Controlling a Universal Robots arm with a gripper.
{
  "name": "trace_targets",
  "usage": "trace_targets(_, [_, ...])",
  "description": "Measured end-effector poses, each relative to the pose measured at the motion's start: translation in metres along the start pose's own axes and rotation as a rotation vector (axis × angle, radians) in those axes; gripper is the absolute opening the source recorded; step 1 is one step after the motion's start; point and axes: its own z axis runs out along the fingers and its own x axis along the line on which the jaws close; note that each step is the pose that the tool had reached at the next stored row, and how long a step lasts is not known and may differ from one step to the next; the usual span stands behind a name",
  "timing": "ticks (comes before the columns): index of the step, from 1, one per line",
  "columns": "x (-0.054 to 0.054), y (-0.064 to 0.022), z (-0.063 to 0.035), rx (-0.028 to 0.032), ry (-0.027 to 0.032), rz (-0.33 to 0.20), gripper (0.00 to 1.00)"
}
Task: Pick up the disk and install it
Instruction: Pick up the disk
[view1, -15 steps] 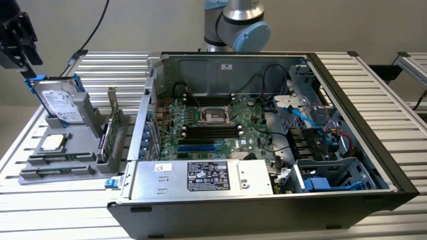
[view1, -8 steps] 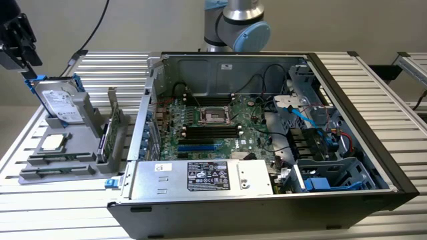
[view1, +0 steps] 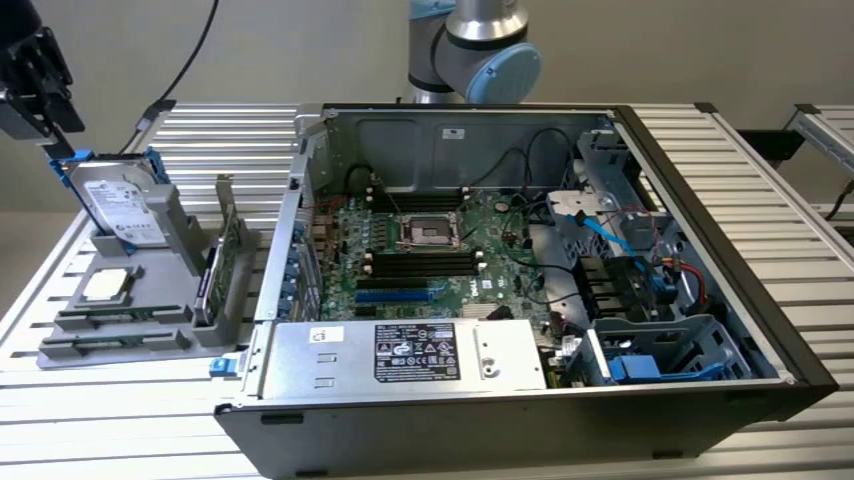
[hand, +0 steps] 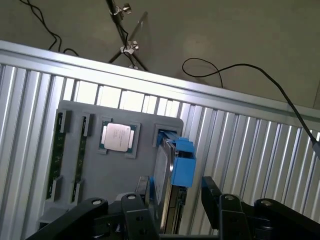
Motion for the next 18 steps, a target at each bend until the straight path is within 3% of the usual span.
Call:
trace_targets(11, [-0.001, 0.0009, 0.0184, 0.007, 0.0005, -0.002, 0.54])
trace_targets(18, [-0.004, 0.0018, 0.0274, 0.0063, 0.0039, -0.001, 0.54])
